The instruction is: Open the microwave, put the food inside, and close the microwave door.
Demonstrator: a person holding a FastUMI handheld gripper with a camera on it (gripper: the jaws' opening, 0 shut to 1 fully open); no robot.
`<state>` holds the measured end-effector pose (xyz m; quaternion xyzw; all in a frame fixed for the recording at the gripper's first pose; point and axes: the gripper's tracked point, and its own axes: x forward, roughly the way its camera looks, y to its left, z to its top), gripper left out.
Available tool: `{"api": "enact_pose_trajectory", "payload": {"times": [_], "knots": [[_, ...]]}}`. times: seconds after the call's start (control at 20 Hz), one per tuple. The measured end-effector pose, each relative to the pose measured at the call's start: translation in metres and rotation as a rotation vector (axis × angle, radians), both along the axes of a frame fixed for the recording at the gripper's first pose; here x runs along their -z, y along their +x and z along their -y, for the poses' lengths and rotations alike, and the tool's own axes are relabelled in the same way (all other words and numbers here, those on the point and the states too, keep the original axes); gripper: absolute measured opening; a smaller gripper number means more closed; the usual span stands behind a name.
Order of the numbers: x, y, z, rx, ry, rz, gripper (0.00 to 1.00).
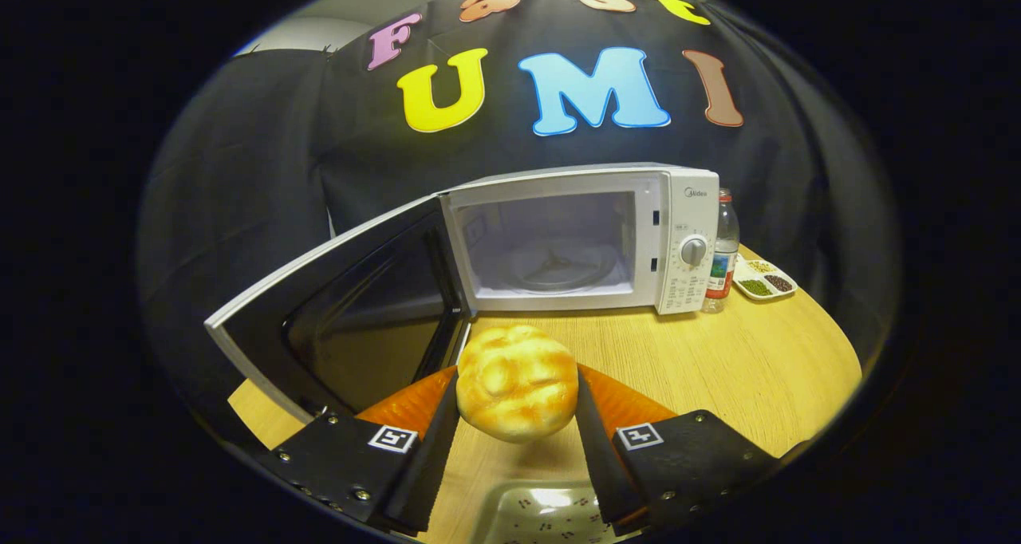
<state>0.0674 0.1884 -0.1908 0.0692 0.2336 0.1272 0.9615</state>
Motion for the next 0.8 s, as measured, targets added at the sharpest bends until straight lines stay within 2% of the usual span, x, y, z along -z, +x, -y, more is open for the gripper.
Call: {"api": "enact_pose_trajectory", "payload": {"times": [0.45, 0.8], "knots": [[-0.001, 0.104, -0.009, 0.114, 0.113, 0.082, 0.76], [0.016, 0.187, -0.017, 0.185, 0.141, 0.112, 0.76]]}}
